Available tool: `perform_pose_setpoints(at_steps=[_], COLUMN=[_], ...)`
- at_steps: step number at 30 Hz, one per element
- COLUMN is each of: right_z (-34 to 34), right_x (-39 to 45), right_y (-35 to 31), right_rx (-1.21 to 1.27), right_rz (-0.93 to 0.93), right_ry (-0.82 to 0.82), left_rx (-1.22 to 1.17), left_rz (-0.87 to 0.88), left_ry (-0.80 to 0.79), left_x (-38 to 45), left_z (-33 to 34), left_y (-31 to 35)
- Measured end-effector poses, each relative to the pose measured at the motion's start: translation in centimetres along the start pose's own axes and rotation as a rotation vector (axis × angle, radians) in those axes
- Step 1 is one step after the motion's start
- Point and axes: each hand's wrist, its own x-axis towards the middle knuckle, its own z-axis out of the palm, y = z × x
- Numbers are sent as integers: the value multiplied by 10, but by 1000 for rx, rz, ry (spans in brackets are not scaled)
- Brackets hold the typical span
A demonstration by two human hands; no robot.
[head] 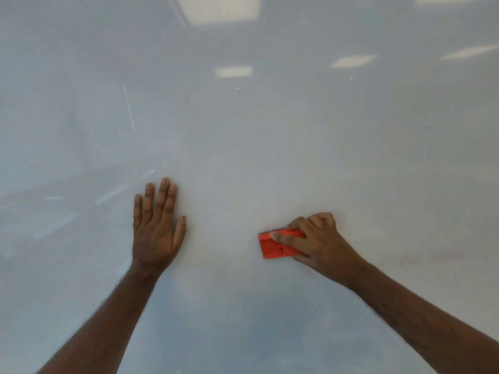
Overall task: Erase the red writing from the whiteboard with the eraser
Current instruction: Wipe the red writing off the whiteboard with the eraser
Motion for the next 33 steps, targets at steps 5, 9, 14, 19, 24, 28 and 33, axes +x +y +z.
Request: perform_pose_setpoints(at_steps=[5,9,14,19,24,28,33], right_z=[13,26,42,42,35,44,68], right_x=[27,22,-6,-19,44,95,107], right_y=[-30,-49,-64,-58,-53,-81,-136], right_rx=[13,-52,-57,-55,3,24,38], right_rz=[53,-40,-186,-322,-125,-85,-128], right_ry=[66,47,-51,-111,47,47,-40], left_rx=[19,28,39,43,53,33,24], left_rz=[13,50,118,136,182,196,191], left_ry=[-34,-70,-125,-141,-111,-132,-144], left_x=[-2,-1,-4,-7,-5,-4,-6], left_z=[-4,-12,-24,-26,-29,-31,-29], left_y=[-2,-8,-21,-23,-29,-34,-35])
